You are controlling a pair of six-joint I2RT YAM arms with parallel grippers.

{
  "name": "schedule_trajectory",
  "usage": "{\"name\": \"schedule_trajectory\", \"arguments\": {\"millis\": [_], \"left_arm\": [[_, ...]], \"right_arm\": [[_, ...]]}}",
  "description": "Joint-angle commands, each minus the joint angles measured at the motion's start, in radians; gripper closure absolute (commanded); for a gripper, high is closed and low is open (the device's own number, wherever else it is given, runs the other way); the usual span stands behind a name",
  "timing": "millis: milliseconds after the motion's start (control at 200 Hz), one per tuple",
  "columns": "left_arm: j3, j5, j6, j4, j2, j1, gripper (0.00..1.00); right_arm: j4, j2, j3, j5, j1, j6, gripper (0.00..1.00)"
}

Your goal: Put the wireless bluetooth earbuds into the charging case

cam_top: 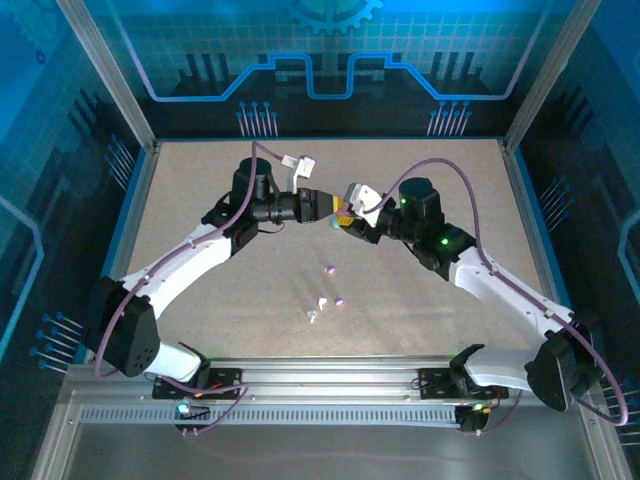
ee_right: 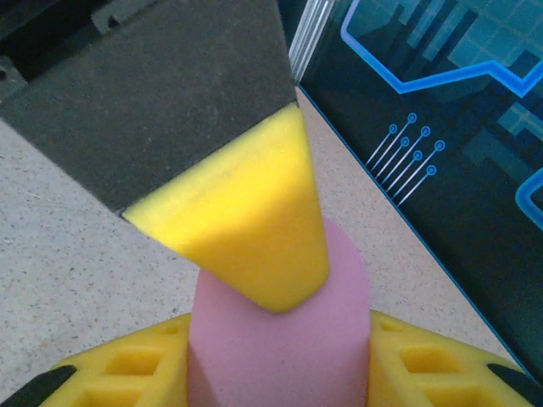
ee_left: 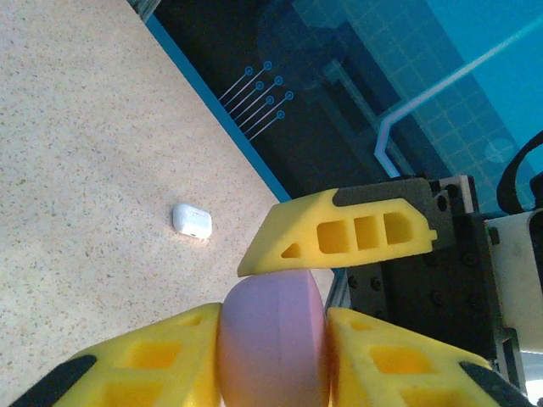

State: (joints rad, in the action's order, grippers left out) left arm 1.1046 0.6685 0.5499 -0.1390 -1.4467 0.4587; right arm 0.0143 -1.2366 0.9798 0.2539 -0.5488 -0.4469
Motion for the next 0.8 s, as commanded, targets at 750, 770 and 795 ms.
{"name": "schedule_trajectory", "arguments": {"millis": [750, 770, 795], "left_arm": [[-0.103, -0.033, 0.326, -0.263, 0.080, 0.009, 0.89], [-0.103, -0.033, 0.325, -0.263, 0.079, 0.008, 0.89], [-0.104, -0.033, 0.325, -0.263, 0.083, 0.008, 0.89]], "right_arm": [[-0.326, 0.108, -0.173, 0.124, 0.062, 0.069, 0.41], [-0.332, 0.106, -0.173, 0.122, 0.062, 0.075, 0.42], [-0.340, 0.106, -0.172, 0.122, 0.065, 0.082, 0.42]]}}
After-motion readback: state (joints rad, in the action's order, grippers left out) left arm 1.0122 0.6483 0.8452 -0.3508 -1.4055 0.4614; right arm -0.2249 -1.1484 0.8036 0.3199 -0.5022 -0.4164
